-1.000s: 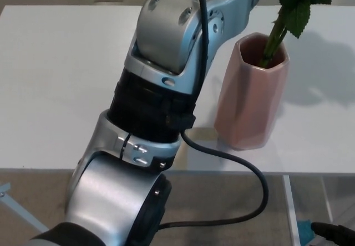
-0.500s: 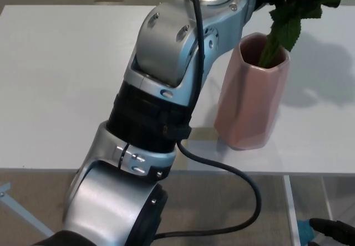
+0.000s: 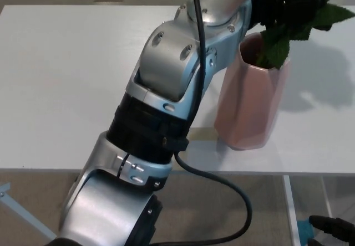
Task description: Use the left hand to pick up the rose and then lift and insert it into the pink vase.
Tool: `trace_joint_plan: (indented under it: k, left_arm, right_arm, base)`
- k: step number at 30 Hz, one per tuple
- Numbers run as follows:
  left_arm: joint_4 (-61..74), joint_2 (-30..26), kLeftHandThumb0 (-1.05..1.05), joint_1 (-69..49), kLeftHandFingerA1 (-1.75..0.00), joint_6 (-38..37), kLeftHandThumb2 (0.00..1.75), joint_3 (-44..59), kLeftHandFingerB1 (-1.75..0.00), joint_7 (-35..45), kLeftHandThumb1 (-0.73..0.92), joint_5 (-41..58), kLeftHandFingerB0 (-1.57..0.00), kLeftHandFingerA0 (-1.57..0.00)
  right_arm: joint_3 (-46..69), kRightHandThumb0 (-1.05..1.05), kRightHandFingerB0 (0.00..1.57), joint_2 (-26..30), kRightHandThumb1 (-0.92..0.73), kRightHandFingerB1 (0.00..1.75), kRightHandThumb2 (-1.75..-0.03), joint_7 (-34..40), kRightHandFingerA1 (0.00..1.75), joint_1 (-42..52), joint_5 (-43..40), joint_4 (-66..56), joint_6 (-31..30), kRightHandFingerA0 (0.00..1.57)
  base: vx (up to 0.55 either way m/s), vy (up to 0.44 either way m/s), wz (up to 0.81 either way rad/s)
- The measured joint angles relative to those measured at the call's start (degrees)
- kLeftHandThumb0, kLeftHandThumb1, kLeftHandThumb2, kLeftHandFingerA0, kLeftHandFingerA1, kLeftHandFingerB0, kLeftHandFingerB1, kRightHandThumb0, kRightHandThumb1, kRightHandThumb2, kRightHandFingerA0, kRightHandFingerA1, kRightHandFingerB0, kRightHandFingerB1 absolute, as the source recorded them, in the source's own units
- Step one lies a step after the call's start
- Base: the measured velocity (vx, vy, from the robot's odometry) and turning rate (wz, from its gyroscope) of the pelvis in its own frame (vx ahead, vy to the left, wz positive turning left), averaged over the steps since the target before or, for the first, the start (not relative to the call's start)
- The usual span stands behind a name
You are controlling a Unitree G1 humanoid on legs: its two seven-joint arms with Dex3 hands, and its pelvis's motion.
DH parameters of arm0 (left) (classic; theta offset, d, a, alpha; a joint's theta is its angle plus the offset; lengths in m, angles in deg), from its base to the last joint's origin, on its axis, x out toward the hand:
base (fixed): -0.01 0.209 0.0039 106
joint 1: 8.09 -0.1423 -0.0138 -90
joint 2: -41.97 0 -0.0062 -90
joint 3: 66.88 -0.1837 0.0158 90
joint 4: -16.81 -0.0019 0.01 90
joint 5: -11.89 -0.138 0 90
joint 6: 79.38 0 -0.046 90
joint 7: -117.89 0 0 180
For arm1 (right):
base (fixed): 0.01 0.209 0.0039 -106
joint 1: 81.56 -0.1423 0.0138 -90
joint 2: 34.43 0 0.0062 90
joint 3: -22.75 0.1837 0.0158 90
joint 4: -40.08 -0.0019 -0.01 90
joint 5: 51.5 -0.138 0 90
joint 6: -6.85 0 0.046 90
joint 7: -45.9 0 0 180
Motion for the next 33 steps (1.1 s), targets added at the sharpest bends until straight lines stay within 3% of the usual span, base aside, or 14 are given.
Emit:
trace_joint_plan:
  k: [1, 6, 33]
  left_arm:
    - [-0.2, -0.8, -0.94, 0.0, 0.0, 0.1, 0.64, -0.7, 0.0, 0.7, 0.46, 0.0, 0.0, 0.0]
    - [-1.7, -5.4, -0.88, 0.4, 0.0, 0.5, 0.6, -3.3, 0.0, 5.7, 0.45, 0.1, 0.0, 0.0]
    - [-5.3, -18.1, -0.86, 2.9, 0.0, 1.1, 0.59, -4.2, 0.0, 27.9, 0.46, 0.5, 0.0, 0.0]
  right_arm:
    - [0.0, -0.2, 0.55, 0.0, -0.62, 0.47, -0.58, 0.0, 0.51, -0.1, 0.0, 0.0, 0.0, 0.6]
    - [0.0, -0.2, 0.54, 0.0, -0.62, 0.47, -0.58, 0.0, 0.51, -0.2, 0.0, 0.0, 0.0, 0.6]
    - [0.0, -0.2, 0.54, 0.1, -0.62, 0.47, -0.58, -0.4, 0.51, -0.6, 0.0, 0.6, -0.3, 0.6]
  base:
    - [0.0, 0.0, 0.0]
    - [0.0, 0.0, 0.0]
    - [0.0, 0.0, 0.0]
